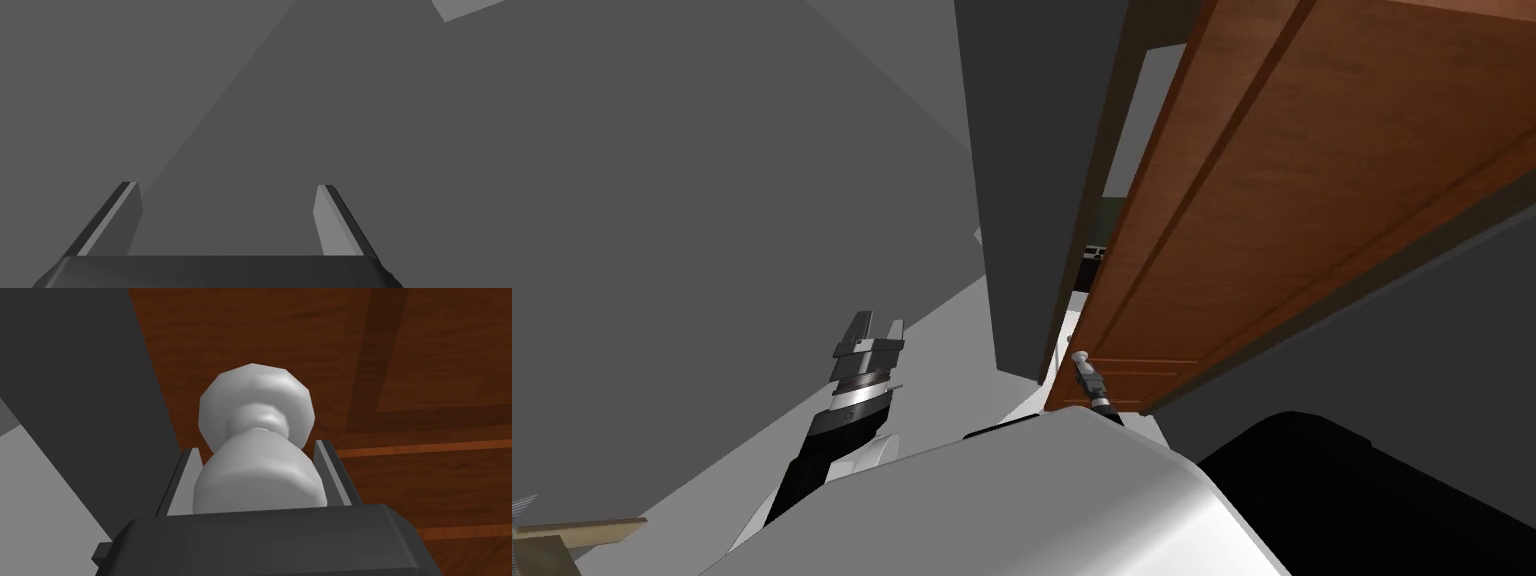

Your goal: Pull the door open

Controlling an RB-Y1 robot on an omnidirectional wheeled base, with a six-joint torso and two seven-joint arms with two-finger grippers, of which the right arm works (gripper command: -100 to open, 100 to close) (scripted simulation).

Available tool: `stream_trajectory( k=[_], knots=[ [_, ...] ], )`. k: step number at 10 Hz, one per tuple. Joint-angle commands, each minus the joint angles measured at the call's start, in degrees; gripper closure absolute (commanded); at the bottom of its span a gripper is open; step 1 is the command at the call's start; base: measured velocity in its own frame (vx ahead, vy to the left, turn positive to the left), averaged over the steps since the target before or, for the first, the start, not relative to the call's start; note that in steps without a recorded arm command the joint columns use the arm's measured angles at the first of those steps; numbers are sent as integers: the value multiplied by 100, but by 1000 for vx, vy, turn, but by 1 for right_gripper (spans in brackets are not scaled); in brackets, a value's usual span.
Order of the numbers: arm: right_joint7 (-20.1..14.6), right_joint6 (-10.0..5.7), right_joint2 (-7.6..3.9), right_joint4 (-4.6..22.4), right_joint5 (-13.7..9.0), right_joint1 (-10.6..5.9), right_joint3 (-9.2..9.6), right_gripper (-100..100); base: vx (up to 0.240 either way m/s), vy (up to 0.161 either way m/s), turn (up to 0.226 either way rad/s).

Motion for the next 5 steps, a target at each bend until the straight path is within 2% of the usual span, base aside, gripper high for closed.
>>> stream_trajectory(
  k=[1,4,5],
  knots=[
    [-91,-111,-70,30,43,47,65,100,-134,-9,111],
    [-264,-320,-202,88,124,135,189,100,-223,-32,129],
    [-360,-437,-275,120,169,184,258,100,-253,-31,143]
  ],
)
